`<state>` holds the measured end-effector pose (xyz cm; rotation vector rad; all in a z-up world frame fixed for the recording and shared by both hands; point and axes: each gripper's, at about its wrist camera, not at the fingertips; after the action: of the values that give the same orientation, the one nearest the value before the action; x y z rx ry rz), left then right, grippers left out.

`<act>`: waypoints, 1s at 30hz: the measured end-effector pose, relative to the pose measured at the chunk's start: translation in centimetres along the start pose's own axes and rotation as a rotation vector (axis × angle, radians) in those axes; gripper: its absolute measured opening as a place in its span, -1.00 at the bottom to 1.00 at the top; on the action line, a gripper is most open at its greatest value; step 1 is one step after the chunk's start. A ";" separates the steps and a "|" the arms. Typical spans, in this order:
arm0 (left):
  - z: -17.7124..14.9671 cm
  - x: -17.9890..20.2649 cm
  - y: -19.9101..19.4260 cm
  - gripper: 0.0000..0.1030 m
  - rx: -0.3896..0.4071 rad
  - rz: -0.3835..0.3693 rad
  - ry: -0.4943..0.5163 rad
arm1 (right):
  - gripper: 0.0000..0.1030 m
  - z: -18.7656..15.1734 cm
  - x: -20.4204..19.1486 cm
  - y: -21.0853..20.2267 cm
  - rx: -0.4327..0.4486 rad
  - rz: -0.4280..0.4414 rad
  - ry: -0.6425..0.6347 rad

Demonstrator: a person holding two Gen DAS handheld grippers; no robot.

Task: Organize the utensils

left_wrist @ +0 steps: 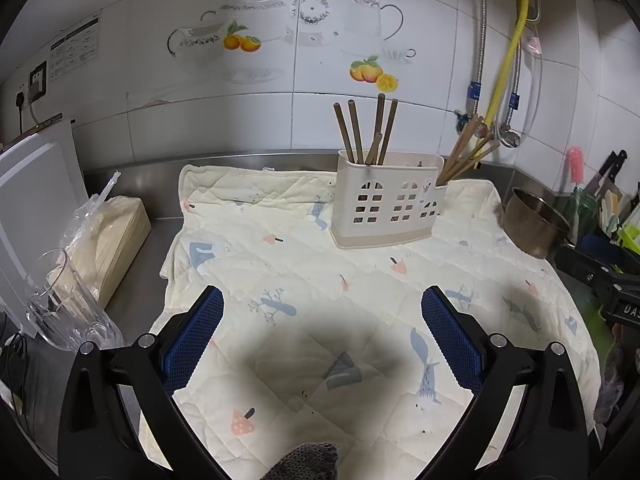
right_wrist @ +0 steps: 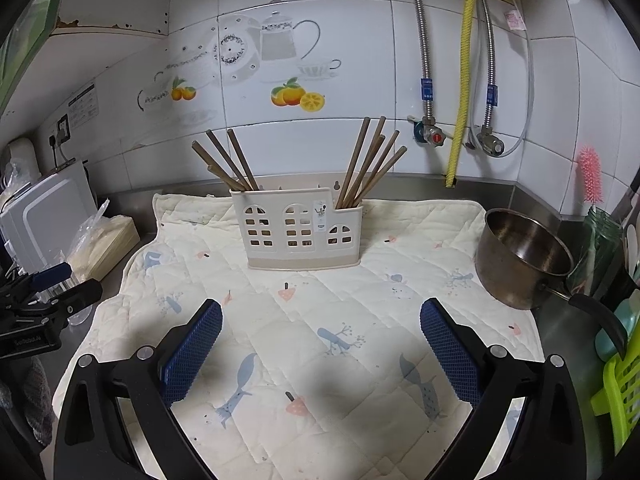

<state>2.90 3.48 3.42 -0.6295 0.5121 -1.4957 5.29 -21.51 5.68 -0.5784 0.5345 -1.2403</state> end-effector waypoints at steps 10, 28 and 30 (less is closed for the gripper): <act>0.0 0.0 0.1 0.90 -0.005 0.003 -0.001 | 0.86 -0.1 0.0 0.1 -0.004 0.000 0.002; -0.3 0.1 0.3 0.90 -0.013 -0.005 0.001 | 0.86 -0.4 -0.3 0.5 -0.014 0.003 0.001; -0.3 0.1 0.3 0.90 -0.014 -0.006 0.002 | 0.86 -0.4 -0.4 0.6 -0.015 0.005 0.001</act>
<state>2.93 3.32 2.98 -0.6411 0.5224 -1.4997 5.36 -21.07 5.01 -0.5891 0.5458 -1.2331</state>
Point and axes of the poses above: each gripper's, at about its wrist camera, not at the fingertips, and y roughly the way its jaws point, x to its right, z to its top, and after that the axes turned 9 degrees about -x, right-handed
